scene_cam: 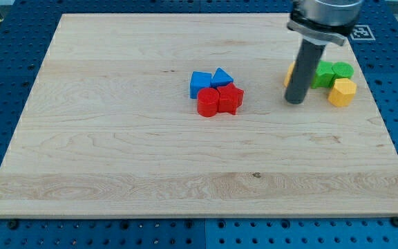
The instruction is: Keep the yellow hexagon below the yellow heart
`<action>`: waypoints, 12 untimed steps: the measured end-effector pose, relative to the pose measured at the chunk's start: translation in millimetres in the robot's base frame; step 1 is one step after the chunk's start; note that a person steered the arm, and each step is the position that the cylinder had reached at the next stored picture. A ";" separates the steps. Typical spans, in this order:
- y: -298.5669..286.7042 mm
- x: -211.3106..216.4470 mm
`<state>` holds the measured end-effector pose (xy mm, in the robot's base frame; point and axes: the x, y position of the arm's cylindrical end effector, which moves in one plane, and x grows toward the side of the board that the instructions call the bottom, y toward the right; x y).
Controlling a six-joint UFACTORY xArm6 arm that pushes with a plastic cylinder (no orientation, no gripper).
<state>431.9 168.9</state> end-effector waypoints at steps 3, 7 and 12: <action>2.3 -19.9; 17.5 60.0; 20.8 87.4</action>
<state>519.4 189.7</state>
